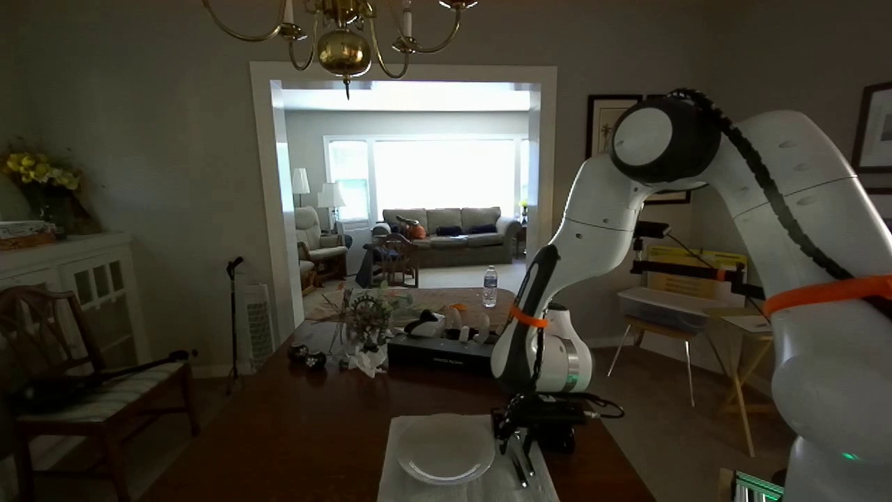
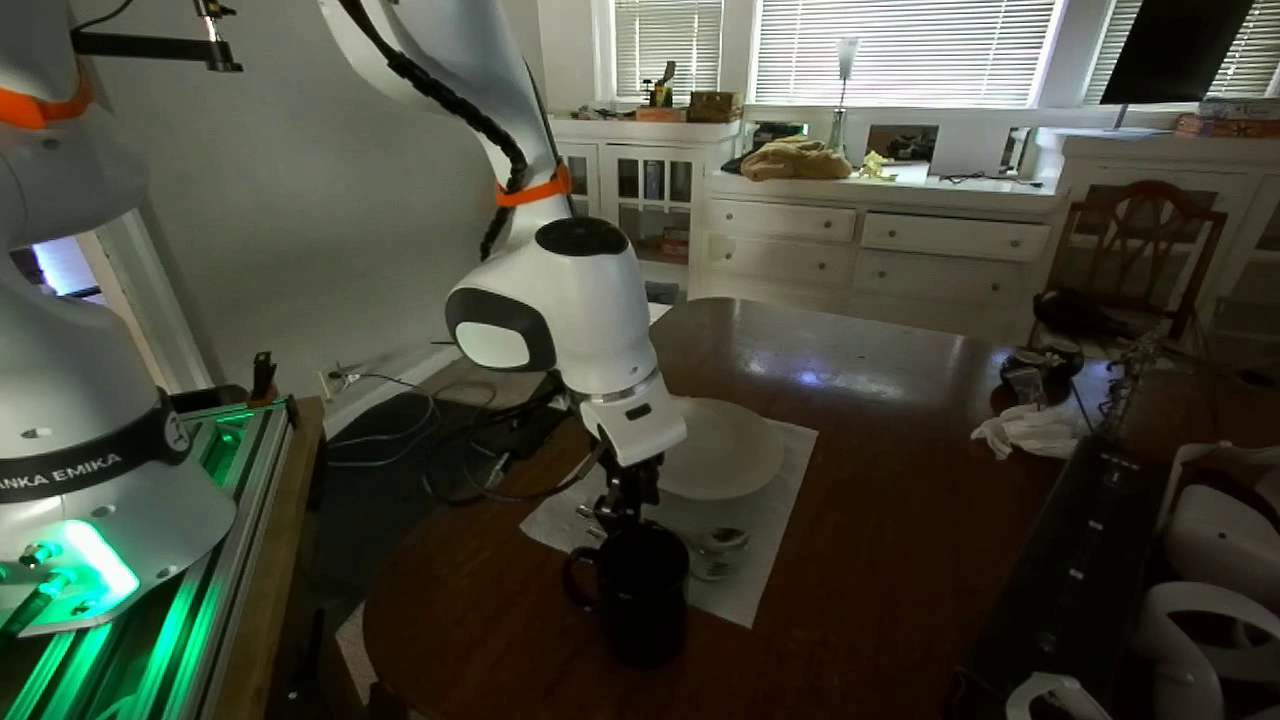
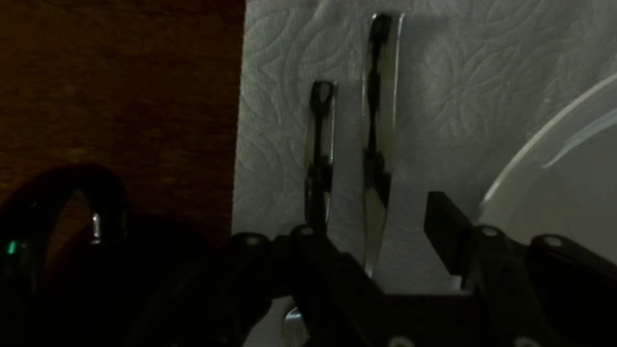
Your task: Put the spoon in the cup
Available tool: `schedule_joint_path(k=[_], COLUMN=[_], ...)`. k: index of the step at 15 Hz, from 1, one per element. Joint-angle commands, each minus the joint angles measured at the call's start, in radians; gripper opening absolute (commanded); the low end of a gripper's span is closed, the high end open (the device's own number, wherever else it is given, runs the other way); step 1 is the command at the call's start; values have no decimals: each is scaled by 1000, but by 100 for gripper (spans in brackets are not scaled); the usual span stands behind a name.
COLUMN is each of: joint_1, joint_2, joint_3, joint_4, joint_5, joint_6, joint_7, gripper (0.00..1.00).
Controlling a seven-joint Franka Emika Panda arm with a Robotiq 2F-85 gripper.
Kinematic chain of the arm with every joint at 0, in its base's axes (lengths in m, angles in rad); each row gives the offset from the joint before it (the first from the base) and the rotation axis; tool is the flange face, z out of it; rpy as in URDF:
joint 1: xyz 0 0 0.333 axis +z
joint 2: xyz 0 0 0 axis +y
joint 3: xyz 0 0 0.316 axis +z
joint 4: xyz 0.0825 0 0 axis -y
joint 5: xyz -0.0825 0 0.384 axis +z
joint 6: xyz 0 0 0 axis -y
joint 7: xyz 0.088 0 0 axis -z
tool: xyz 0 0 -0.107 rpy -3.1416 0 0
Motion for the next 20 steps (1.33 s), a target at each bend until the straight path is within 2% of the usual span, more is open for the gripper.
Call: schedule_joint_path(k=[1, 6, 12, 15, 20], joint_1=[-31, -43, -43, -43, -46], joint_2=[27, 28, 15, -14, -47], joint_3=[32, 46, 50, 49, 52], joint_4=[7, 1, -10, -29, -53], joint_5=[-7, -6, -5, 3, 9], joint_6=[29, 39, 36, 27, 24], joint_7=[-29, -44, -55, -49, -43], gripper=[53, 43, 47, 54, 49])
